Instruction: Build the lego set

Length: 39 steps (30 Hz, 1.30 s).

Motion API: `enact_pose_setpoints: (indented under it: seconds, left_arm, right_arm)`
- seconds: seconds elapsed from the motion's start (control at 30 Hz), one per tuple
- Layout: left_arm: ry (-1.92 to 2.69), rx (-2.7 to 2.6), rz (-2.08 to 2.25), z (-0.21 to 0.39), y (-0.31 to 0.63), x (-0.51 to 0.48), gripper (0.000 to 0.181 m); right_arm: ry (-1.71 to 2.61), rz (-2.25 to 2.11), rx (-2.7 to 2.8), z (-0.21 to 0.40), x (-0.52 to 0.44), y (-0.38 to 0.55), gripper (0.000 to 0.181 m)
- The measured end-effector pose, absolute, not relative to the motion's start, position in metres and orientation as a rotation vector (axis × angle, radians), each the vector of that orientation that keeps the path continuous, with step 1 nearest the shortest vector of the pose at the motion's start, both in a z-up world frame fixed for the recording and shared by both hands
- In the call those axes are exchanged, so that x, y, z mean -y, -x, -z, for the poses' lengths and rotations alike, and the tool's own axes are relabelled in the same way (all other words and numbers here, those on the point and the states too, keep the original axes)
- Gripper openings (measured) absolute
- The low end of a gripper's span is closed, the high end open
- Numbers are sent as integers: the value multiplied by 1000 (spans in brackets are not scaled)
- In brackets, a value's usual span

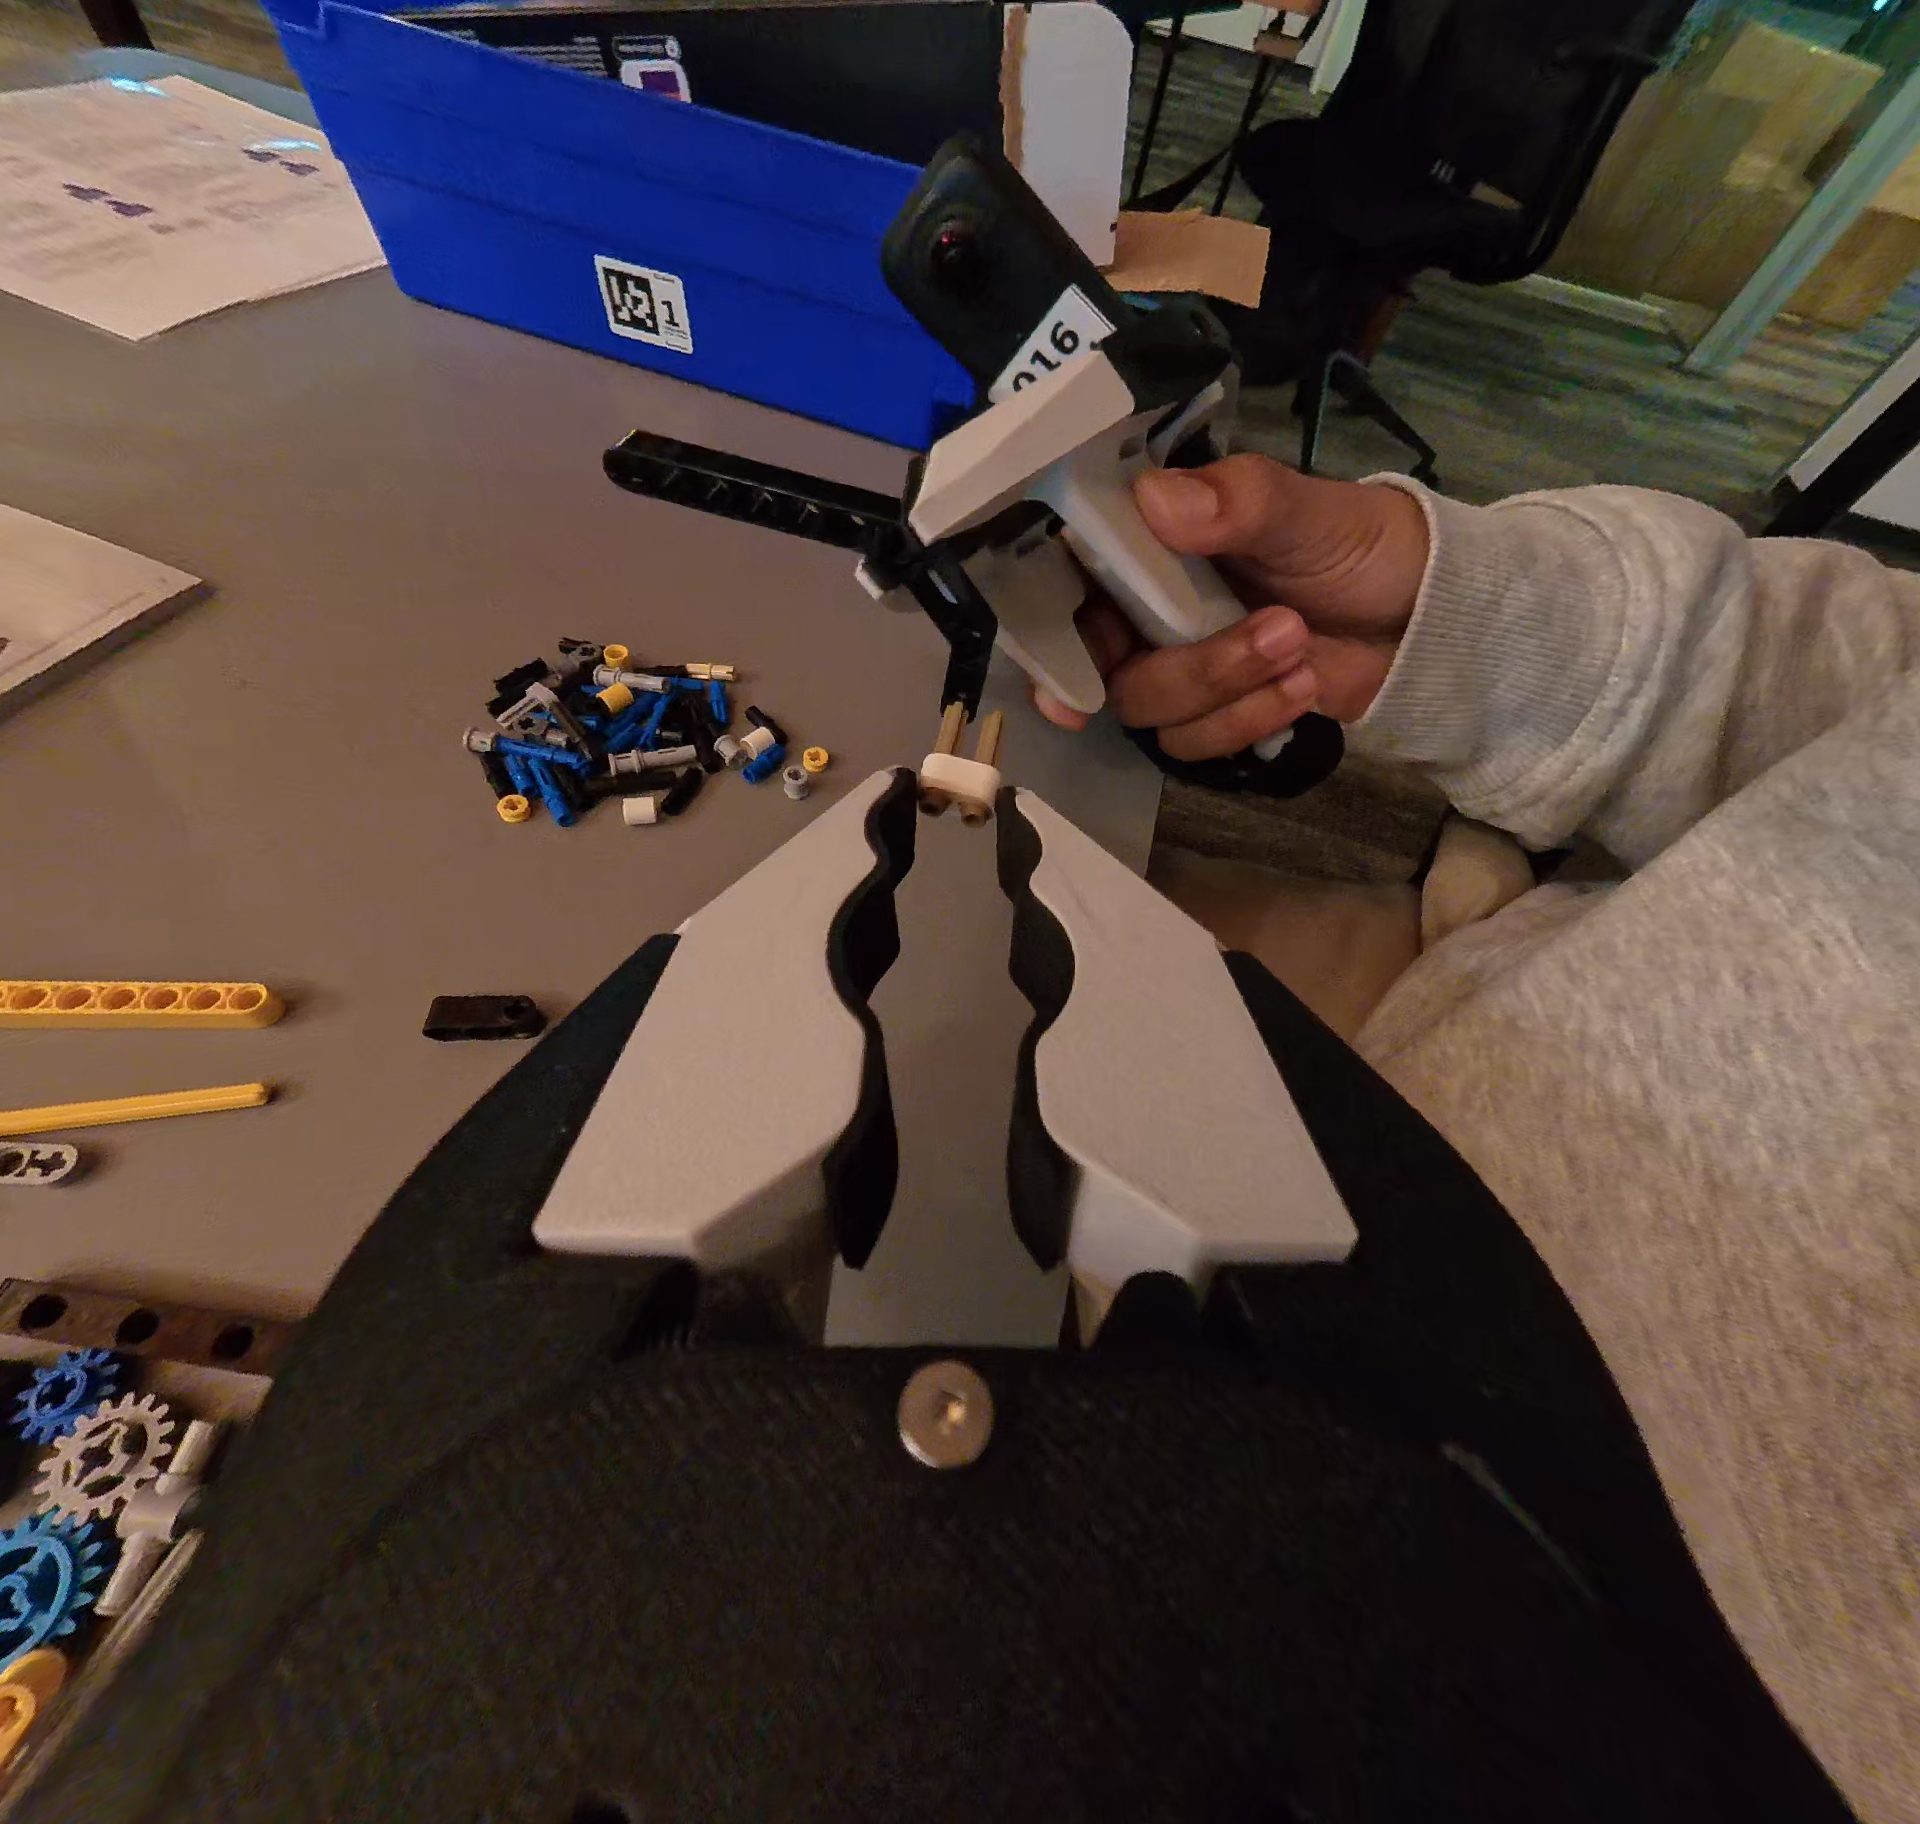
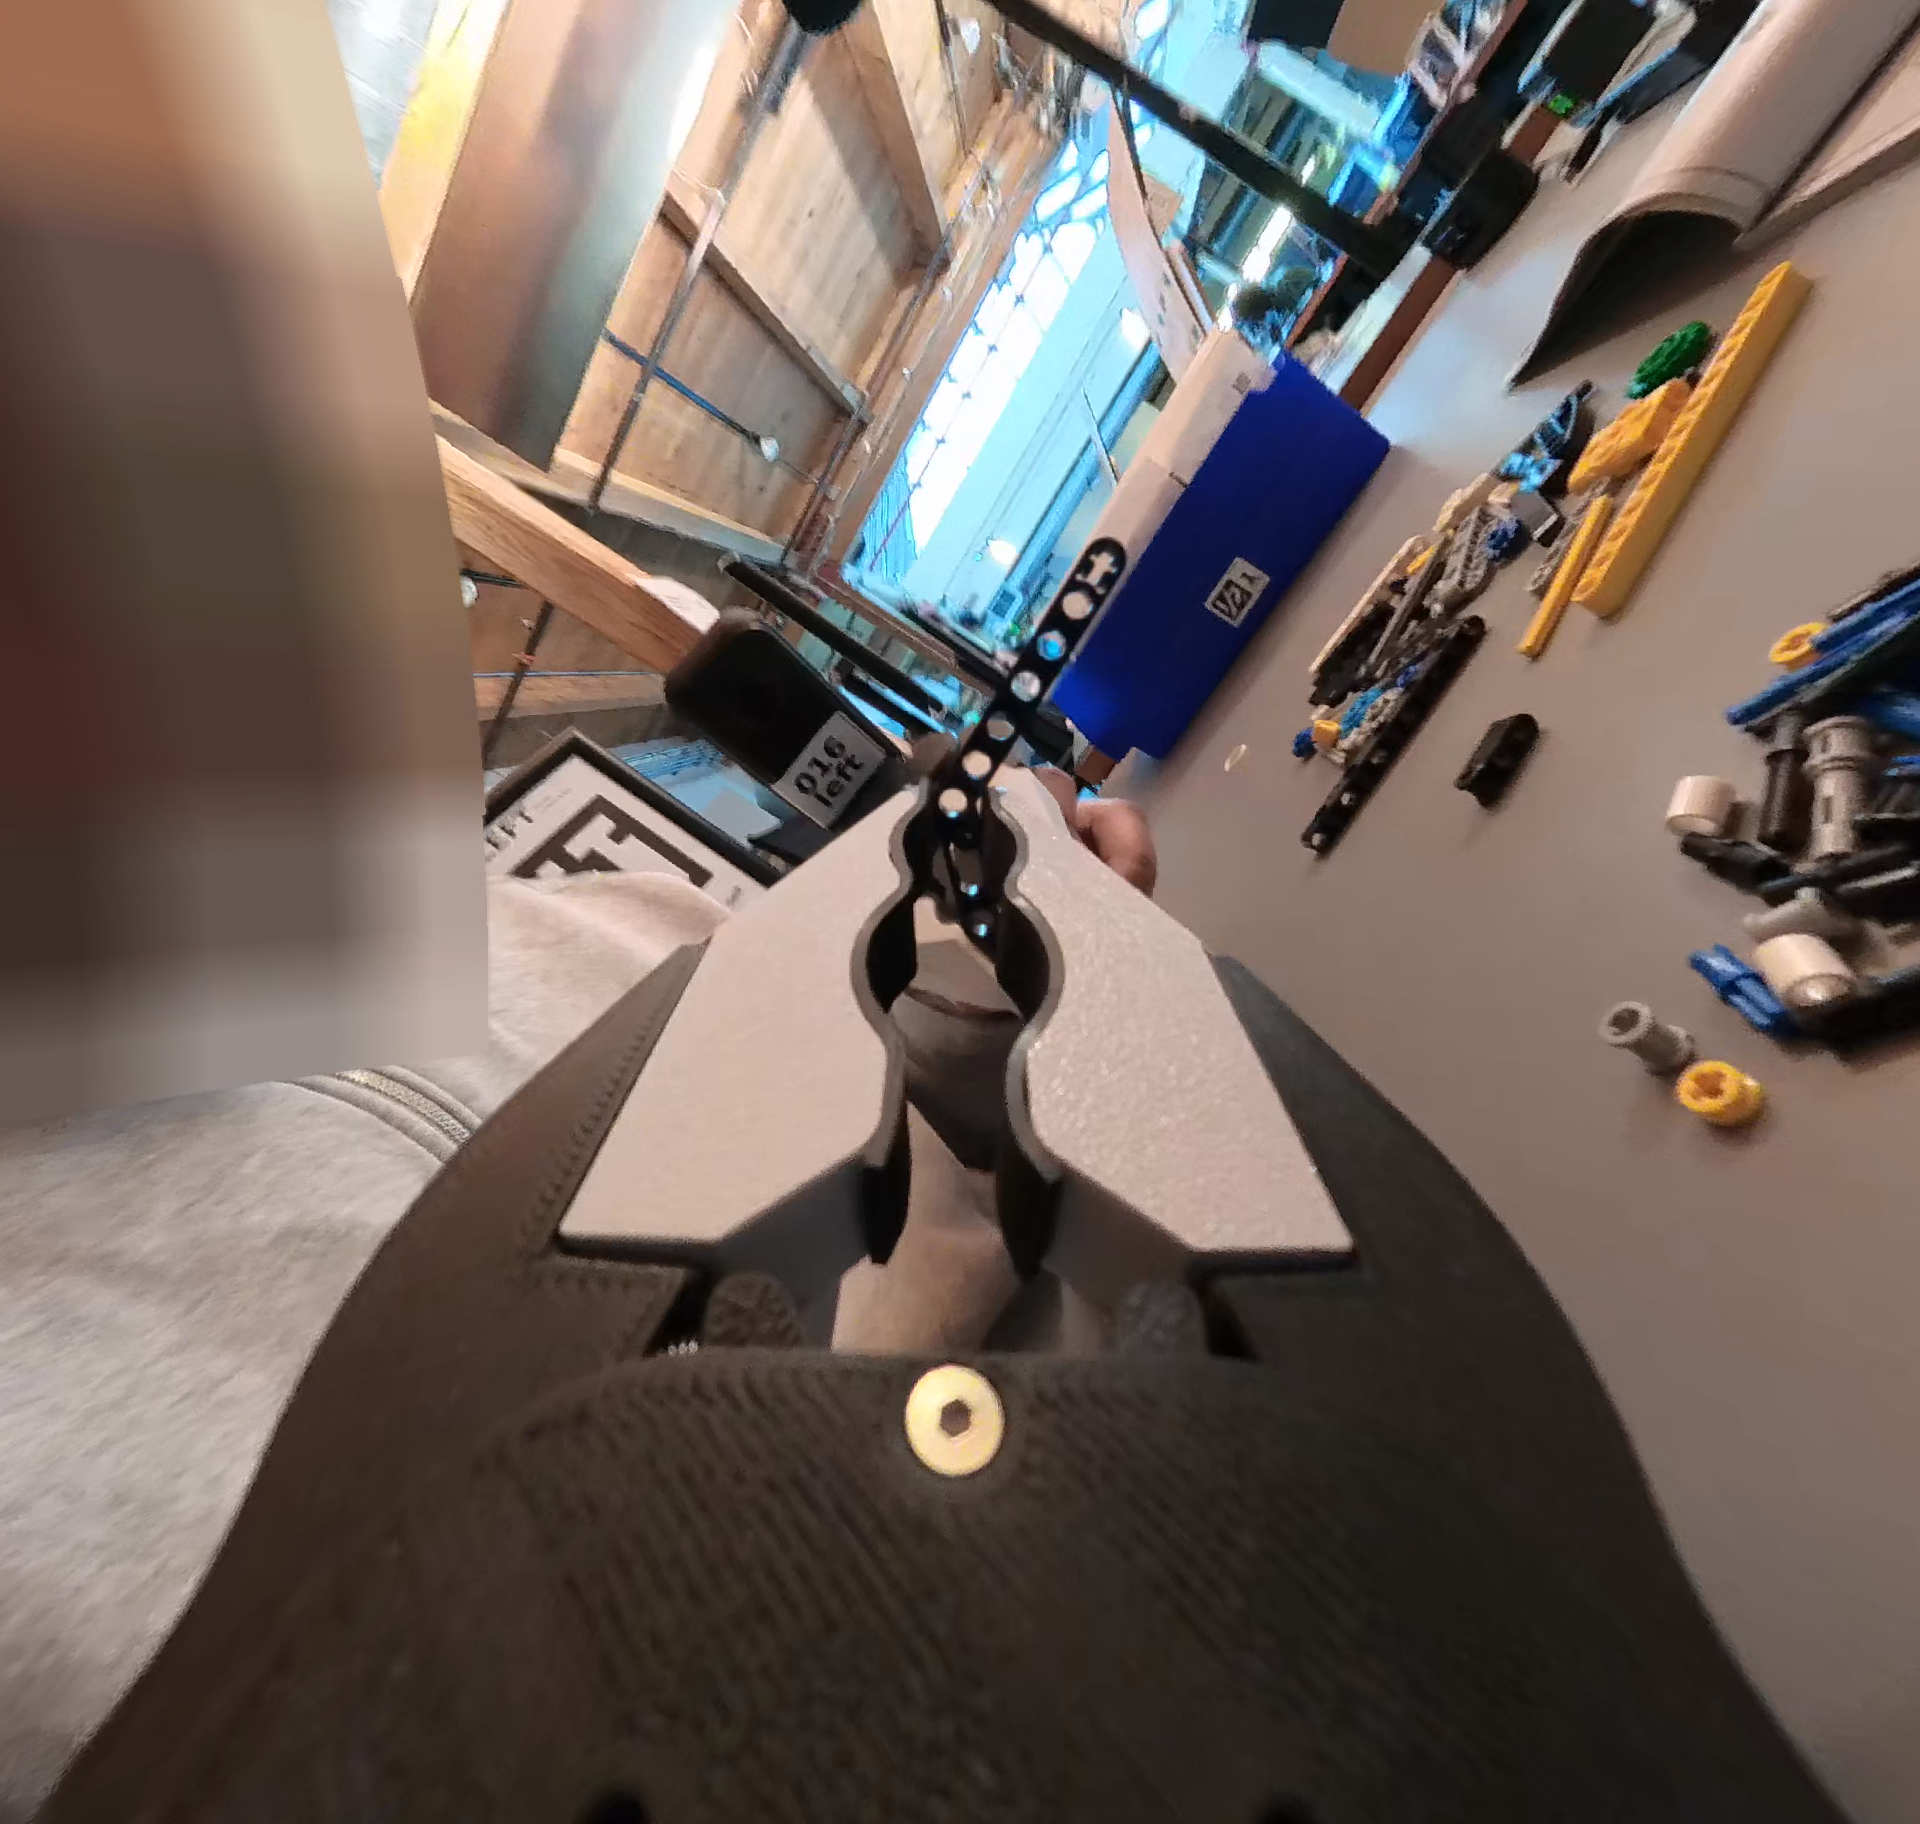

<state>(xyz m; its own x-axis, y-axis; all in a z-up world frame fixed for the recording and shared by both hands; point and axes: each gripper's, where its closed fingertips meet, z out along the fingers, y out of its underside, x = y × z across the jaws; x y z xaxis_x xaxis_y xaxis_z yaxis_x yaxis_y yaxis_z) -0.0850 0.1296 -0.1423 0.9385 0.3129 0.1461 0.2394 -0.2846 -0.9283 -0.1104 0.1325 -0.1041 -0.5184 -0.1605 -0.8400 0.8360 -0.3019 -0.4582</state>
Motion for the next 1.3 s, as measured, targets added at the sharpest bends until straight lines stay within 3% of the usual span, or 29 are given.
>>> enact_pose_setpoints:
  seconds: [0.03, 0.53, 0.63, 1.0, 1.3]
  left_arm:
    - [1870, 409, -73, 142, 85, -130, 14]
    - [1829, 462, -40, 145, 91, -129, 13]
    - [1818, 475, -34, 145, 93, -128, 13]
    - [1741, 539, 82, 141, 97, -123, 14]
    - [1867, 676, 181, 172, 105, -113, 14]
  right_arm:
    - [-916, 1894, -1240, 103, -132, 111, 6]
    - [-976, 1946, -1326, 106, -126, 117, 6]
    - [-1002, 1937, -1367, 111, -126, 119, 19]
    - [-1062, 1971, -1399, 115, -138, 127, 7]
    - [-1088, 1840, -1950, 150, -122, 119, 8]
